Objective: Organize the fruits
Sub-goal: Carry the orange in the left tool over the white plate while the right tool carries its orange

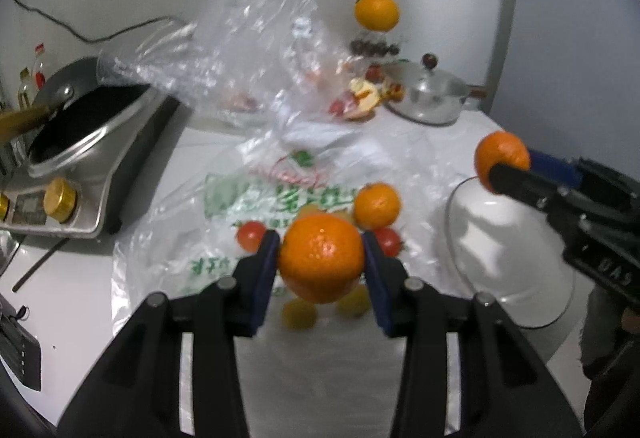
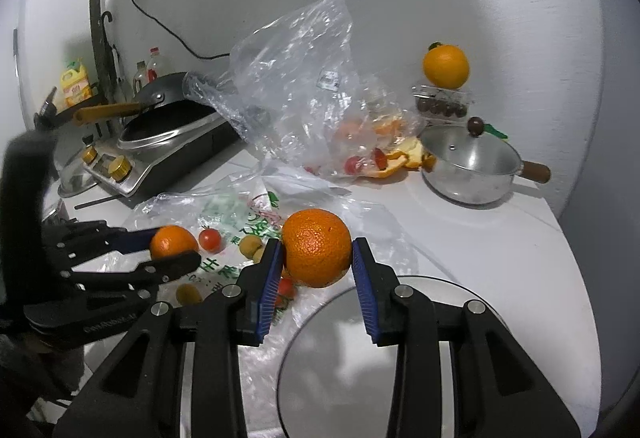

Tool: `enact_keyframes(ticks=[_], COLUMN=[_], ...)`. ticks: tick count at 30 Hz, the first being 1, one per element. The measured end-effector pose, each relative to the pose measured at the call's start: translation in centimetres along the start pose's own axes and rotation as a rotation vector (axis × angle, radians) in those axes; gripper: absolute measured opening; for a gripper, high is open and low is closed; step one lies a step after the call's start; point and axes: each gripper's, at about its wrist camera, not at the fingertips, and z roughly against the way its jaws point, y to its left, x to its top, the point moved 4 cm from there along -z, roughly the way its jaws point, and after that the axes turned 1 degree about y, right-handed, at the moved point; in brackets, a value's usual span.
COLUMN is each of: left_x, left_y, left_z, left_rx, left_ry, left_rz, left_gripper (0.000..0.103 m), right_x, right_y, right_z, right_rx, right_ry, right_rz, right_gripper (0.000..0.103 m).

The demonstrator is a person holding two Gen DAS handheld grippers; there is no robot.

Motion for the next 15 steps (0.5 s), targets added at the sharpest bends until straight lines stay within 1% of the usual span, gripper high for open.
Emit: enact_keyframes(ticks=[5,15], left_x=[0.3,0.0], left_y=[-2.6,-8.2], left_z=[0.7,0.5], left_rx=[-0.029,-0.093], left_ry=[-0.013,-0.012], left_rz=[-0.029,-0.075], left_gripper=[0.042,0.042], right_x=[-1.0,-3.6], right_y=[-1.8,-5.6], right_z=[1.3,3.4], right_rx=[-0.026,-0.066], right_ry=[-0.002,0.014], right_rz=[-0.027,-0.066], right_gripper=[0.037,0.037])
